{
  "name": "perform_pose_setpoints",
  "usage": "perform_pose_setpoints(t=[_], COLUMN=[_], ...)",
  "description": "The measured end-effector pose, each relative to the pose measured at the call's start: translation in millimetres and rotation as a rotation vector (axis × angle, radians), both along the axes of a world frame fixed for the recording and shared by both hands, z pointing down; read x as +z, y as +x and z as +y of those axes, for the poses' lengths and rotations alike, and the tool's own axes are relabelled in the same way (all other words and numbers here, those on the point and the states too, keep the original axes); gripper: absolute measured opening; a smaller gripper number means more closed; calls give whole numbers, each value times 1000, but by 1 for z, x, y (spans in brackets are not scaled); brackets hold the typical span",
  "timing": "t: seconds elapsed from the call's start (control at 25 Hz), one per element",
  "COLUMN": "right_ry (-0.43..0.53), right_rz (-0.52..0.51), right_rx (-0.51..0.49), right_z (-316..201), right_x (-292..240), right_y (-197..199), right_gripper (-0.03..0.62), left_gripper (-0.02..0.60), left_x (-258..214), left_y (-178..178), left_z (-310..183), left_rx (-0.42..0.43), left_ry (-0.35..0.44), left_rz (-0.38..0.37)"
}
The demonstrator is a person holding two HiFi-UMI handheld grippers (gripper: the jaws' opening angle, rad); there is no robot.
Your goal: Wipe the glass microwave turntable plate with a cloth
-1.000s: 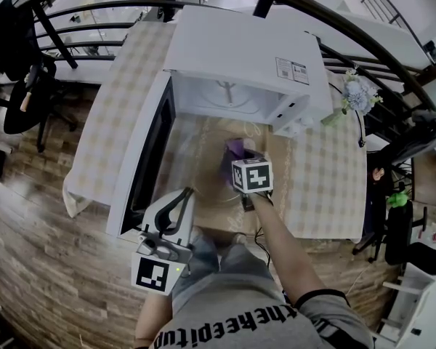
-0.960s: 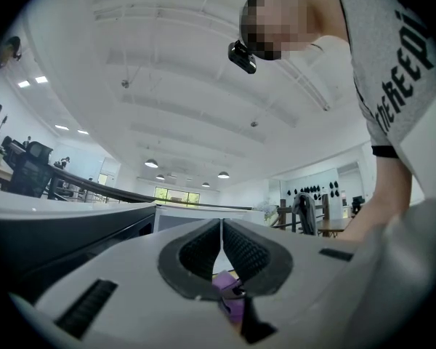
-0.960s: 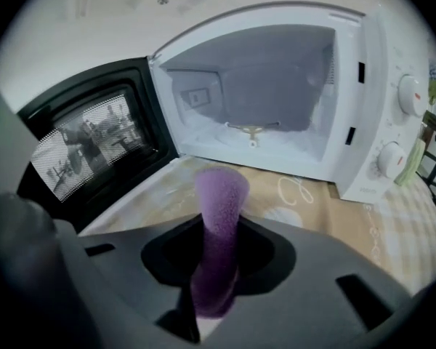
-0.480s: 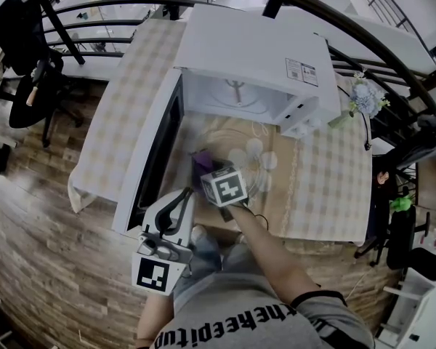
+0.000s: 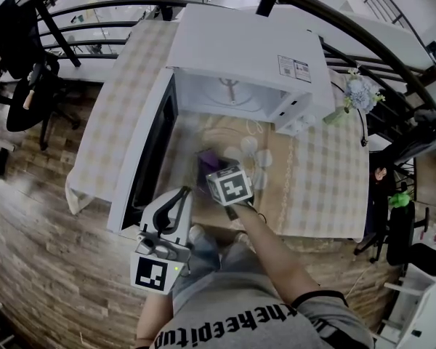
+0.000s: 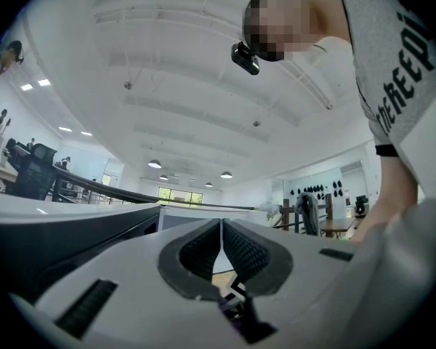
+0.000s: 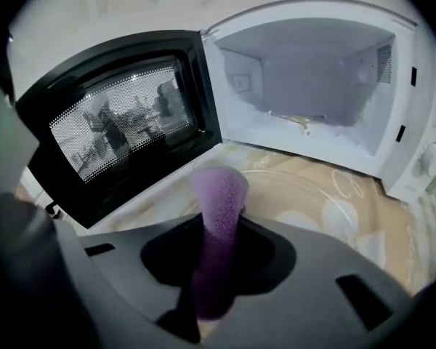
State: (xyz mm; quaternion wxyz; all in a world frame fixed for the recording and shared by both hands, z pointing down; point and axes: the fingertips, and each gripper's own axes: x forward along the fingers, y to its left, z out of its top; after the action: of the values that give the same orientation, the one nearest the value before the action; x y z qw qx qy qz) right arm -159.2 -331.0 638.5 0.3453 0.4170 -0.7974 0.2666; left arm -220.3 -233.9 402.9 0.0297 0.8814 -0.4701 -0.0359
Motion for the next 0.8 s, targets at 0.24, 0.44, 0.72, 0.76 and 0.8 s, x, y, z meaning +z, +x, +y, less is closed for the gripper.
perform_pose_setpoints(t=[0.24,0.44,0.72,0.76,0.8], right_ry=[0,-6,-1,-2,-3], right_rz=[9,16,52,58,64], right_rx=[42,67,120,127,134], right_z=[0,3,7,8,9], right_x=[3,4,1,1,2], right_y=[29,51,92,97,103], right_gripper=[104,104,104,104,104], left_gripper=[14,14,14,14,14], left_x=[-1,-2,-6,-6,-6], left_y=[9,15,23,24,25], left_z=[3,5,9,9,10], left_rx=[7,7,7,7,6], left_ry=[0,-2,5,4,3], left_rz=[1,0,5,6,7])
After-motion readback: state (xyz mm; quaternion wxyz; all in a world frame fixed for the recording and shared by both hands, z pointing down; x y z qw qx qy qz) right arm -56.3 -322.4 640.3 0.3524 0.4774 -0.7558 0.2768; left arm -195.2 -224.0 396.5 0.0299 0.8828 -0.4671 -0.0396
